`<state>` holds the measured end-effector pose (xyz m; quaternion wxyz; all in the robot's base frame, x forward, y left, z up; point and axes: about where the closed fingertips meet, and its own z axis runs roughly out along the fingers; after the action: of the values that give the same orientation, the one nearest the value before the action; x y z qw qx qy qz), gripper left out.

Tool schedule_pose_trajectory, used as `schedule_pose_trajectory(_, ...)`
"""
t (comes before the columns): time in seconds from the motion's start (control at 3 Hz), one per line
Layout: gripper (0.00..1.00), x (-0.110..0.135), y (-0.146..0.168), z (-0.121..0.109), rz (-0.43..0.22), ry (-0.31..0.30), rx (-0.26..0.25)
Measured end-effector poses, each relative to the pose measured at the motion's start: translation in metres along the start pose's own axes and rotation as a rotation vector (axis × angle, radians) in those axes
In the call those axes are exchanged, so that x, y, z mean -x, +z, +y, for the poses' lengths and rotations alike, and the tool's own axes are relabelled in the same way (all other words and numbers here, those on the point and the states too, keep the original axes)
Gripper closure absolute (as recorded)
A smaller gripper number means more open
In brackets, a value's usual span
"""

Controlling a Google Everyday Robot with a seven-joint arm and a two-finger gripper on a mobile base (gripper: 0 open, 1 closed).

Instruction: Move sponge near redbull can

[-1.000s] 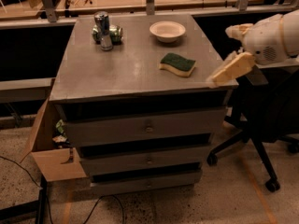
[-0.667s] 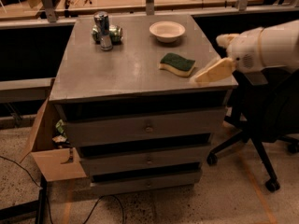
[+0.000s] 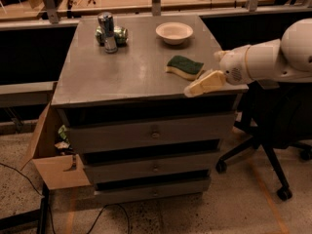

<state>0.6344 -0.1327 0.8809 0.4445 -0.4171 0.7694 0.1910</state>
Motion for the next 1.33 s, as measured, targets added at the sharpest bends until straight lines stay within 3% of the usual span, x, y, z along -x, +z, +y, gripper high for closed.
schedule_pose_trajectory(0.33,0.0,-0.007,0.021,-0.009,-0.035,0.022,-0.039)
schedule_pose_trajectory(1.0,0.0,0.018,0.044,-0.038,-0.161,0.1,-0.127)
schedule_pose_trajectory(1.33,0.0,0.026,0.054,-0.047,-0.194,0.116,-0.139)
